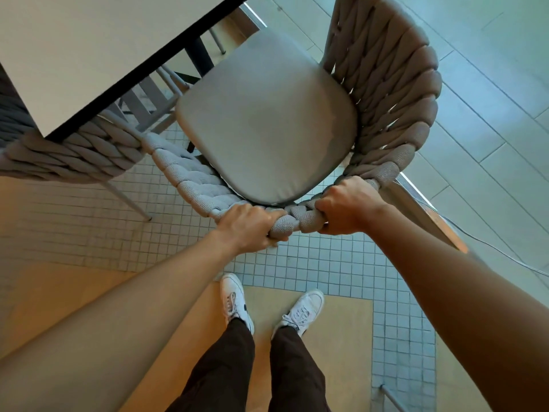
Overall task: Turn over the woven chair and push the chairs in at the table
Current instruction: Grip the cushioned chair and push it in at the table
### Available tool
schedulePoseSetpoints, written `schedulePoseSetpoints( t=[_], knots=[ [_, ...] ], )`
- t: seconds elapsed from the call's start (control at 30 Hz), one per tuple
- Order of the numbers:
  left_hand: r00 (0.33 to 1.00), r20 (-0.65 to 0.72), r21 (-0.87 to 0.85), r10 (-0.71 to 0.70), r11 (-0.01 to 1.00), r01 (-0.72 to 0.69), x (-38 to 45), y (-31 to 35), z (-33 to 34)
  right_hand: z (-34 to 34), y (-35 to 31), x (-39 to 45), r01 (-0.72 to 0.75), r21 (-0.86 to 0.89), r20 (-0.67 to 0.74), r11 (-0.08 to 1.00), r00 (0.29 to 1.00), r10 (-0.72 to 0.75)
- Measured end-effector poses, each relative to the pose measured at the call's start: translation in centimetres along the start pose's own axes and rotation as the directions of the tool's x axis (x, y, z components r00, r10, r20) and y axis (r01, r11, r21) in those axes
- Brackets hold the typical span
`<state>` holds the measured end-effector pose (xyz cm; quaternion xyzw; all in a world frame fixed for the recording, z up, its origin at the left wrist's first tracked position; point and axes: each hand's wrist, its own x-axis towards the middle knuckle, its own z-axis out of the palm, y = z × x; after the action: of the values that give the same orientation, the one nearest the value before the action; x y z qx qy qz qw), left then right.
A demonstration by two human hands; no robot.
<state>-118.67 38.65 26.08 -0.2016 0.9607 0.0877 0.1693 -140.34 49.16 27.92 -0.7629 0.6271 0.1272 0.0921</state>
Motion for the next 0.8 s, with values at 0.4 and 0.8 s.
schedulePoseSetpoints(
  t=[0.4, 0.8],
  knots=[
    [0.983, -0.122, -0.174, -0.137, 0.978, 0.114, 1.7, 6.5, -0.7, -0.3, 2.4, -0.9, 0.077, 0.100, 0.097, 0.992, 0.992, -0.087],
    [0.983, -0.144, -0.088, -0.110, 0.991, 0.098, 2.3, 5.9, -0.4, 1.5, 3.0, -1.1, -0.100, 0.082, 0.029, 0.992, 0.995, 0.098]
  ],
)
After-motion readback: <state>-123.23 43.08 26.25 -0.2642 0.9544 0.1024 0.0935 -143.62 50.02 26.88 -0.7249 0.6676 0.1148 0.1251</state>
